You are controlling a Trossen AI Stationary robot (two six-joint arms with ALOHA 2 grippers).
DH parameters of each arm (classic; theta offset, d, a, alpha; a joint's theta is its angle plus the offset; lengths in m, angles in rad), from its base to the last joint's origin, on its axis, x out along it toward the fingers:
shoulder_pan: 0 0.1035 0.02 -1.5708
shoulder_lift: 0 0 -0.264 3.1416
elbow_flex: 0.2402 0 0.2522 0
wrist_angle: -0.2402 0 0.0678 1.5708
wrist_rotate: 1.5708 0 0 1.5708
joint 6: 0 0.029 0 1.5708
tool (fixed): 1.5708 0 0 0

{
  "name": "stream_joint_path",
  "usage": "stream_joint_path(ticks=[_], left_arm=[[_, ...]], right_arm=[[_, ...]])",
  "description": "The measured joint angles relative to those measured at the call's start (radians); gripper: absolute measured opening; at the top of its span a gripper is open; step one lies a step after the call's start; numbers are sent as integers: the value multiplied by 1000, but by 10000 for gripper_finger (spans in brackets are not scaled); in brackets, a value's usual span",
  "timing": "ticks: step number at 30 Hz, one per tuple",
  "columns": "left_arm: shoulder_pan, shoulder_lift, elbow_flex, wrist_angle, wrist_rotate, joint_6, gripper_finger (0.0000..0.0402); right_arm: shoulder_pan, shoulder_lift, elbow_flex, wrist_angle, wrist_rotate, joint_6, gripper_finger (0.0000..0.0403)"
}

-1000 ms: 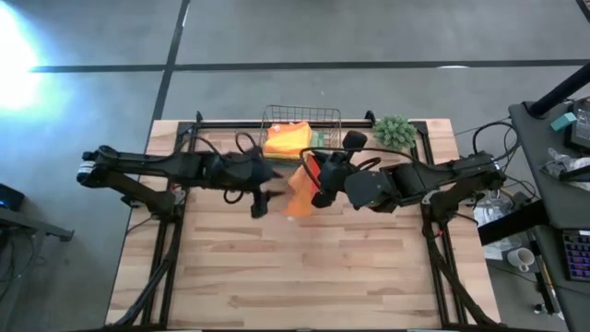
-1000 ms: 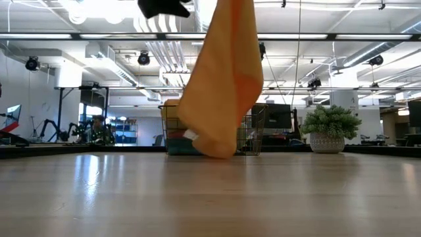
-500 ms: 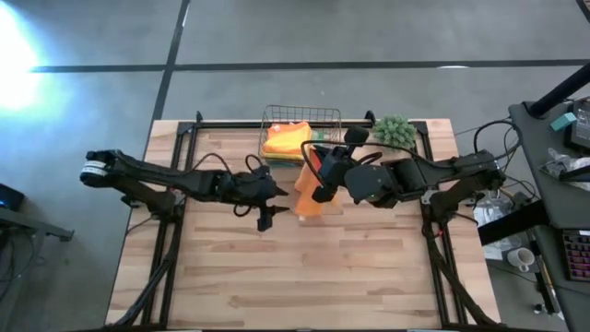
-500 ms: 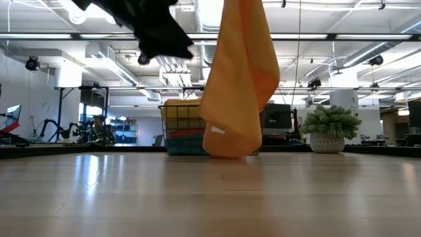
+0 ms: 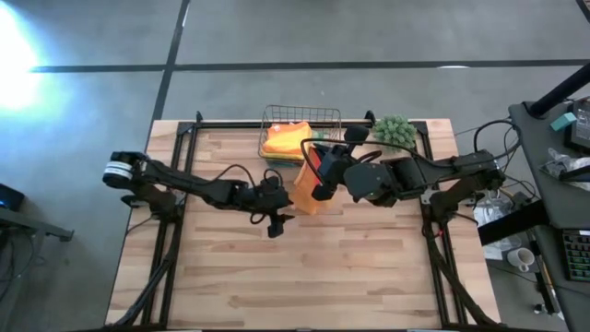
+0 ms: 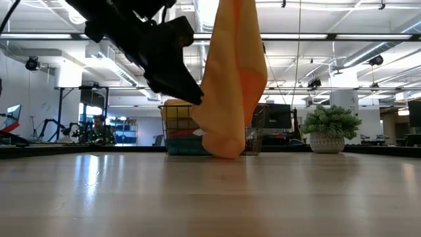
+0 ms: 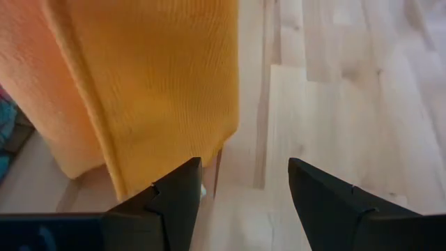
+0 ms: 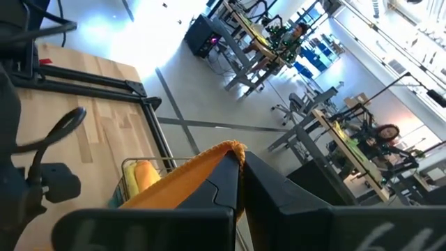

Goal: Fold microfiber towels
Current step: Fold the orange microfiber cloth

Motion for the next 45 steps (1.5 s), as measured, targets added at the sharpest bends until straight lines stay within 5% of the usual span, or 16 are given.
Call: stream_joint_path(ticks=[14, 23, 30, 39, 45], left_arm=[[23, -149, 3, -161, -88, 107, 198], [69, -53, 3, -101, -32, 139, 198], [107, -19, 3, -56, -114, 113, 198], [113, -8, 3, -29, 1, 135, 197], [116, 0, 3, 2, 1, 136, 138]], right_arm=[[0, 0, 0, -5, 0, -9, 8], [0, 0, 0, -5, 0, -12, 8], [0, 0, 0, -5, -4, -11, 8], [0, 0, 0, -5, -4, -9, 8], [0, 0, 0, -5, -4, -10, 8]])
